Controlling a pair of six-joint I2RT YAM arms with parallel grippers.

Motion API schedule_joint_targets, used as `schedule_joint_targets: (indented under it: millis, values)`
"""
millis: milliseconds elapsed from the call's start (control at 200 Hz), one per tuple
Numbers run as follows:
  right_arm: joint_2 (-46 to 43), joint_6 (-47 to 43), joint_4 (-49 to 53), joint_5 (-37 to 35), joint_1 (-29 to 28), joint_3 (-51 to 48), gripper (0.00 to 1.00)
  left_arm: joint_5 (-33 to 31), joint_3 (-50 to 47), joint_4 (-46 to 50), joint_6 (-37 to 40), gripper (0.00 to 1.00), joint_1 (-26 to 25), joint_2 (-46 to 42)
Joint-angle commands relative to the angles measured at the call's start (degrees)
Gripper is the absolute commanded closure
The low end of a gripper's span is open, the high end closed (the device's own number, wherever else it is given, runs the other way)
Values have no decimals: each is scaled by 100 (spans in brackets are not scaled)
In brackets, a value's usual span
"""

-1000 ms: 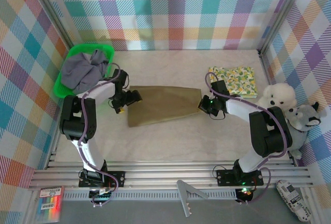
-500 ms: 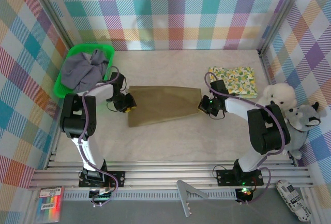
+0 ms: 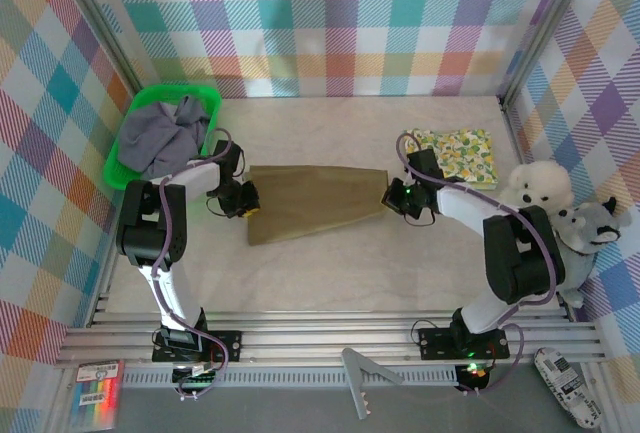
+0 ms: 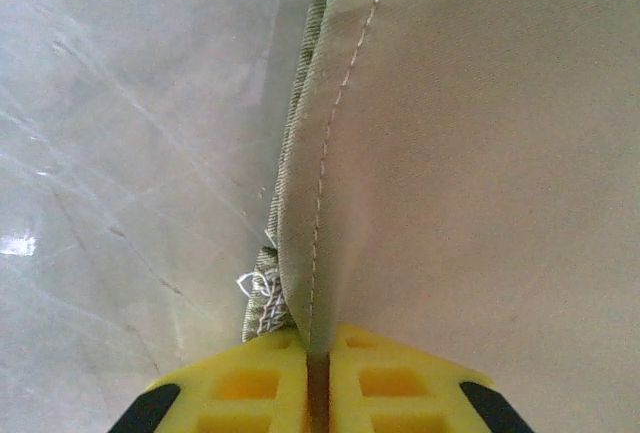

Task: Fold and stack the skirts

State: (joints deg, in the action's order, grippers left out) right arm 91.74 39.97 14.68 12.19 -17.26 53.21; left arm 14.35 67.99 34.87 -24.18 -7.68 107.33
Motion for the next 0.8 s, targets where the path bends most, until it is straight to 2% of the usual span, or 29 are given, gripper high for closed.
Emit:
schedule_joint_targets:
  millis: [0, 160, 320, 625, 795]
  values:
    - [-275, -199, 229, -154, -205, 471, 100, -413, 50, 405, -40, 89, 39, 156]
    - [-99, -593, 588, -407, -762, 1143, 100, -486, 160, 631, -94, 89, 39, 149]
    - [408, -1395, 650, -304, -1484, 1954, 100, -379, 223, 670, -131, 89, 39, 108]
    - [1959, -2519, 928, 1104, -2522, 3792, 100, -136, 356, 666, -248, 87, 39, 123]
    - [2927, -2170, 998, 1680, -2855, 4963, 100, -90, 340, 666, -253, 87, 39, 142]
